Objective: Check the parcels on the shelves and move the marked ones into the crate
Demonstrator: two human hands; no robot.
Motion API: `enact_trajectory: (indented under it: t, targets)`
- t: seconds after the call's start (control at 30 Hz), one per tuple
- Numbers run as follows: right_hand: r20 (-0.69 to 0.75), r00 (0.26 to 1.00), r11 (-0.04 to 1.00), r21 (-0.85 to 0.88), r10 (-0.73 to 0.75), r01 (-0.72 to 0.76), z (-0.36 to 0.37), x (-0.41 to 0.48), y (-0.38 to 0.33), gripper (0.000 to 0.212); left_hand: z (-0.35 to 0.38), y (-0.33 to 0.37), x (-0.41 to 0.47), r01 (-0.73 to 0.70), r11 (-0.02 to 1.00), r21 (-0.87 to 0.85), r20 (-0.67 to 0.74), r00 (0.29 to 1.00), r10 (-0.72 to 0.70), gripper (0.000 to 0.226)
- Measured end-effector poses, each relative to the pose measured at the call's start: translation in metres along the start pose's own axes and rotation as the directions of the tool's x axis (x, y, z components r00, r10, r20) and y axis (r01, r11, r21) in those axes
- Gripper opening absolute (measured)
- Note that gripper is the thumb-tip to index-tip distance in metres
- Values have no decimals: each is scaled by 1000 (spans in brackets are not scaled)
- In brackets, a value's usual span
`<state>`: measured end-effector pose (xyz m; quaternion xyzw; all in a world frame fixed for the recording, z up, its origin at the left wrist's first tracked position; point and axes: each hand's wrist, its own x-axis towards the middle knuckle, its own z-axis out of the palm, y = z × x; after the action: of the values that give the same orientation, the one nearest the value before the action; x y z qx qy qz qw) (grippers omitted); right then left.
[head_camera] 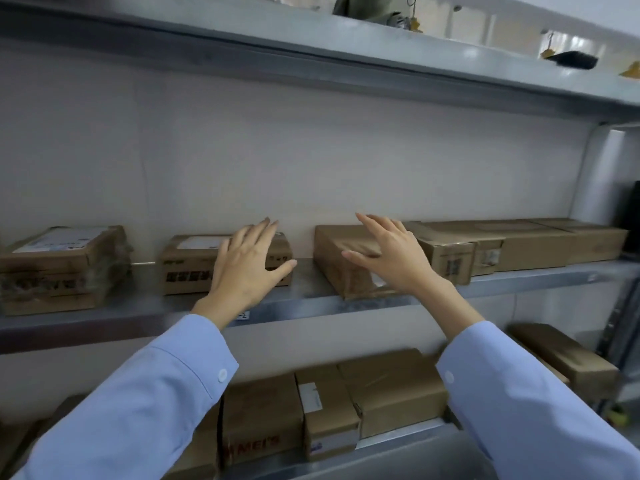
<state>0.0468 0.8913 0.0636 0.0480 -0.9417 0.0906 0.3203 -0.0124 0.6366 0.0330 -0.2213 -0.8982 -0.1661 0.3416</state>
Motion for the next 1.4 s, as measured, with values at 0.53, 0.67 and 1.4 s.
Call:
enact_trajectory:
  t: [0.53, 0.67, 1.4]
  targets:
    - [20, 991, 991, -16, -130, 130, -17, -39, 108, 65, 49, 122, -3, 70, 995, -71, 38, 997, -67, 64]
    - [-24, 985, 985, 30, -170, 170, -16, -39, 104, 60, 45, 117, -11, 76, 983, -166, 32, 997, -72, 62]
    - [152, 986, 777, 628, -68, -43, 7, -41, 66, 65, 26, 84, -33, 126, 865, -486, 25, 991, -131, 60]
